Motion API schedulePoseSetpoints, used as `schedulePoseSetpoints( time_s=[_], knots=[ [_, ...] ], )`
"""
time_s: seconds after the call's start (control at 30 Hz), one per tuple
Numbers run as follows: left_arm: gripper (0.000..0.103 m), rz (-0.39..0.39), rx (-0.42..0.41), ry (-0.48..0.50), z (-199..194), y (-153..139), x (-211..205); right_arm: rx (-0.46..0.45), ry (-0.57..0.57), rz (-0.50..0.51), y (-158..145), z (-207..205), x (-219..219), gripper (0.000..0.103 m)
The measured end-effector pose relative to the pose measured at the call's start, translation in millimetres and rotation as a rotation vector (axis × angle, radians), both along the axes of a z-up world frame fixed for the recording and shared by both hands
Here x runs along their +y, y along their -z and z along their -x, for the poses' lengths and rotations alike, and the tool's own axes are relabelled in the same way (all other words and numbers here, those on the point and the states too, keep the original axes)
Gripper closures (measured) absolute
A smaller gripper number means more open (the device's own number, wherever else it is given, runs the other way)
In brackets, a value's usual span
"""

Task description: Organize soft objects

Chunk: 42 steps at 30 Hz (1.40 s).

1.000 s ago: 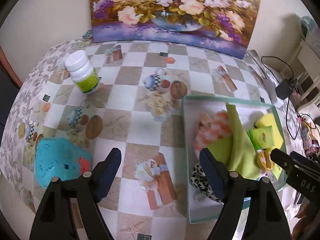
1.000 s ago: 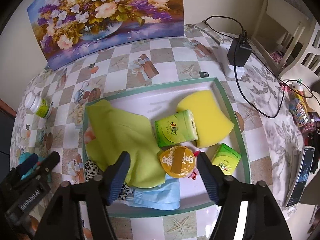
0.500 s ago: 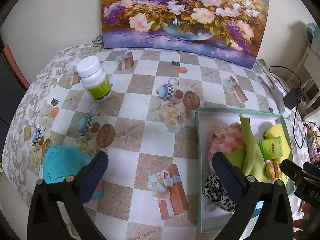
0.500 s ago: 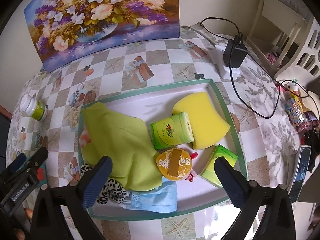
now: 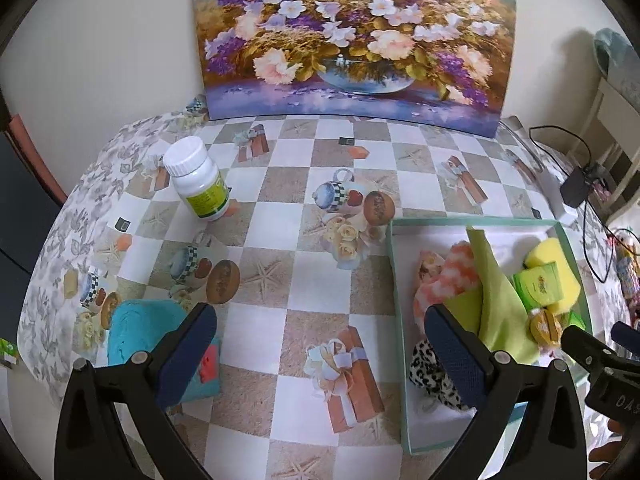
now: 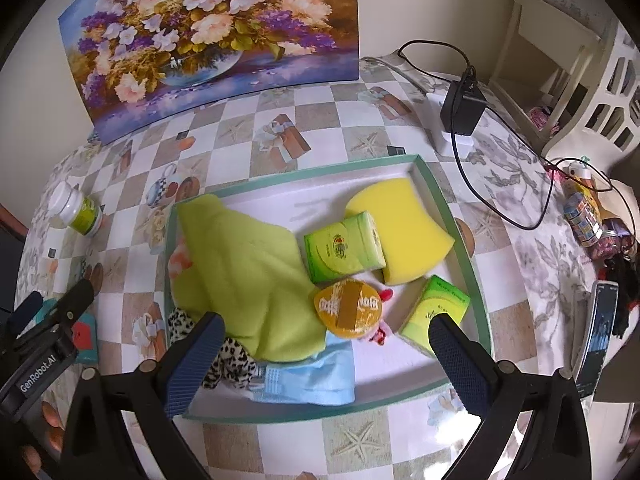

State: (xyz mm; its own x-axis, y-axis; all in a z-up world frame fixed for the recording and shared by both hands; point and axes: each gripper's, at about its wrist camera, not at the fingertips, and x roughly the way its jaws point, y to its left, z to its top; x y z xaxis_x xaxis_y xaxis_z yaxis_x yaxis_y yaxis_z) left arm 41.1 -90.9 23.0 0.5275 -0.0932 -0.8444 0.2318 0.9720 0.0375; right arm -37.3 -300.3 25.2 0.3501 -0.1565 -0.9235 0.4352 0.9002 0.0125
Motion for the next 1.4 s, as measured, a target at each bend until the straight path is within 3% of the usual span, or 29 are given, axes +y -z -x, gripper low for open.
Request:
schedulePoseSetpoints(
  time_s=[0.2, 0.4, 1.03, 1.4],
  knots=[
    [0.000, -0.010, -0.021, -0.009, 16, -7, 5, -0.003, -0.015, 0.005, 1, 14, 12, 0.000],
    [0.000, -0.087, -0.046, -0.006, 38, -10, 11, -0.009, -0.033, 0.014, 1, 31, 25, 0.000],
    [0.000, -0.163, -0.009, -0.034, 80, -1, 36, -0.023, -0.036, 0.026, -1, 65, 40, 0.000],
    [0.000, -0.143, 0.022, -0.049, 79, 3, 46, -0.032, -0.039, 0.037, -4, 67, 40, 0.000]
  ],
)
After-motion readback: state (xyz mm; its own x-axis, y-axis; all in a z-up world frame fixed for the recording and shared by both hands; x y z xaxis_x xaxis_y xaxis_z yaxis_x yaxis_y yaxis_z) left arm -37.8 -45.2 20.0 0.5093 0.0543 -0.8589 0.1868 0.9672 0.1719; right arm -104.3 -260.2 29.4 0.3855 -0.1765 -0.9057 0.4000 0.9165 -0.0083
